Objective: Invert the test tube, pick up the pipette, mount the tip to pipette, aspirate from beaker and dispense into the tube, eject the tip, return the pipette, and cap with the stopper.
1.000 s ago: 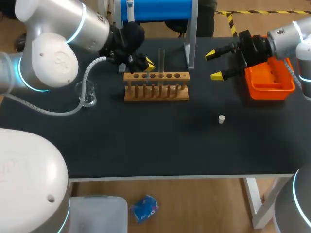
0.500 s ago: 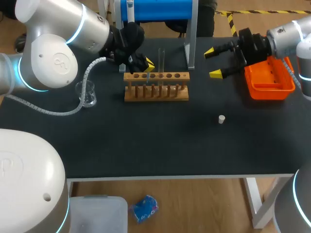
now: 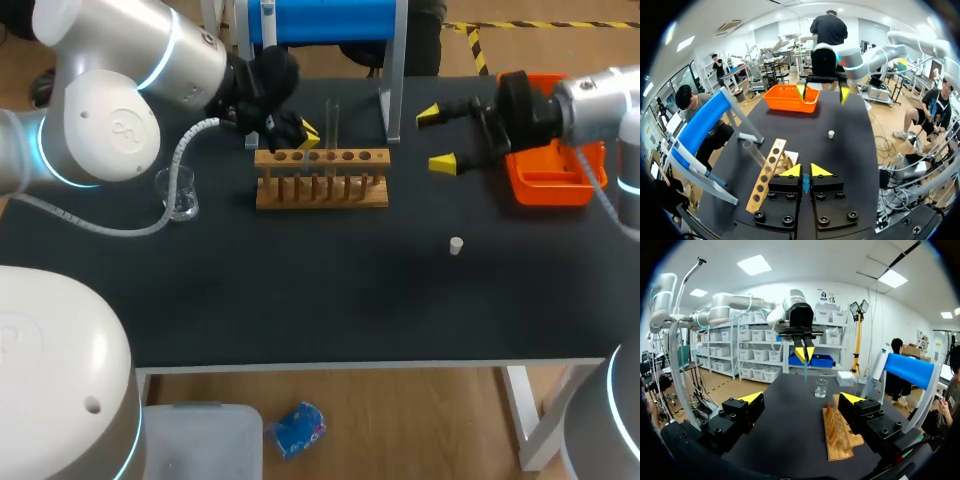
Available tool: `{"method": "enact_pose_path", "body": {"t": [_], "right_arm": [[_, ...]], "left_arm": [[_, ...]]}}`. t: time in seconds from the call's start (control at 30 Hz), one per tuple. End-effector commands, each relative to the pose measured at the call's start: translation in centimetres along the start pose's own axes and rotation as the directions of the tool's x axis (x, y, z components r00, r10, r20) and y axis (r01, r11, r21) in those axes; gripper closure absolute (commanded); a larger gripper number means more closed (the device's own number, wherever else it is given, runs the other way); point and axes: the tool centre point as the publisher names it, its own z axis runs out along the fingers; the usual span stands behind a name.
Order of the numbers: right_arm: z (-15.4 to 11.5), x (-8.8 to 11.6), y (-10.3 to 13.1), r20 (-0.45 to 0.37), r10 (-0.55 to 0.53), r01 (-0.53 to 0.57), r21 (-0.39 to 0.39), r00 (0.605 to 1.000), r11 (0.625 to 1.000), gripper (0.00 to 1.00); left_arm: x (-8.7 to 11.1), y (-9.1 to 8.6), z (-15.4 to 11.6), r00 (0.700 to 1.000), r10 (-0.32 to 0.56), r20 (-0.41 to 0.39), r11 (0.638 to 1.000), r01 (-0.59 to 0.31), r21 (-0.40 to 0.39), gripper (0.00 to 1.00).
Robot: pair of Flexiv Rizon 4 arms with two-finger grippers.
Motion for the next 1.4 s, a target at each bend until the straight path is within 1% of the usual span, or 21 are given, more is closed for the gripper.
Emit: {"method": "enact_pose_path", "body": {"t": [0.03,0.1,0.17,0.23,0.3,0.37,0.4,0.47,0.53,0.57,0.6,0.97,1.03,1.2,1.4], "right_arm": [[0.6,2.8,-0.2,0.092,-0.01,0.014,-0.039,0.996,0.999,0.0],[0.8,3.2,-0.3,0.098,-0.002,0.007,-0.052,0.995,0.999,0.0],[1.1,3.5,-0.6,0.097,0.007,-0.002,-0.05,0.995,0.999,0.0],[1.3,3.6,-0.9,0.095,0.016,-0.012,-0.049,0.995,0.999,0.0],[1.4,3.6,-1.2,0.102,0.017,-0.013,-0.04,0.995,0.999,0.0],[1.4,3.6,-1.4,0.093,0.043,-0.038,-0.054,0.995,0.998,0.0],[1.5,3.5,-1.5,0.093,0.044,-0.039,-0.054,0.995,0.998,0.0],[1.5,3.5,-1.6,0.09,0.041,-0.036,-0.055,0.995,0.998,0.0],[1.7,3.4,-1.6,0.065,0.05,-0.046,-0.063,0.997,0.997,0.0],[1.7,3.4,-1.6,0.053,0.051,-0.047,-0.065,0.997,0.997,0.0],[1.8,3.5,-1.5,0.024,0.048,-0.046,-0.065,0.999,0.997,0.0],[1.8,3.5,-1.5,0.024,0.048,-0.046,-0.065,0.999,0.997,0.0],[1.8,2.7,-1.7,0.044,0.073,-0.069,-0.078,0.996,0.995,0.0],[3.3,2.4,-2.0,0.016,0.063,-0.062,-0.074,0.998,0.995,0.0],[5.5,2.3,-1.5,-0.034,0.051,-0.053,-0.075,0.998,0.996,0.0]], "left_arm": [[0.8,-0.9,1.0,1.0,0.007,-0.008,1.0,-0.007,0.0,1.0],[1.4,-1.4,1.4,1.0,0.008,-0.015,1.0,-0.008,0.011,1.0],[1.9,-1.9,1.7,1.0,0.011,-0.019,1.0,-0.011,-0.01,1.0],[2.5,-2.5,2.1,1.0,0.013,-0.026,1.0,-0.012,0.009,1.0],[3.0,-3.1,2.4,1.0,0.018,-0.022,1.0,-0.018,-0.01,1.0],[3.5,-3.7,2.8,0.999,0.019,-0.027,1.0,-0.019,-0.001,1.0],[3.6,-3.9,3.1,1.0,0.014,-0.024,0.999,-0.015,-0.028,1.0],[3.8,-4.4,3.4,1.0,0.013,-0.028,1.0,-0.014,-0.005,1.0],[3.9,-4.7,3.8,1.0,0.009,-0.028,0.999,-0.01,-0.032,1.0],[3.9,-4.7,3.8,1.0,0.009,-0.028,0.999,-0.01,-0.032,1.0],[3.9,-4.7,3.8,1.0,0.009,-0.028,0.999,-0.01,-0.032,1.0],[3.9,-4.7,3.8,1.0,0.009,-0.028,0.999,-0.01,-0.032,1.0],[3.9,-4.7,3.8,1.0,0.009,-0.028,0.999,-0.01,-0.032,1.0],[3.9,-4.7,3.8,1.0,0.009,-0.028,0.999,-0.01,-0.032,1.0],[3.9,-4.7,3.8,1.0,0.009,-0.028,0.999,-0.01,-0.032,1.0]]}}
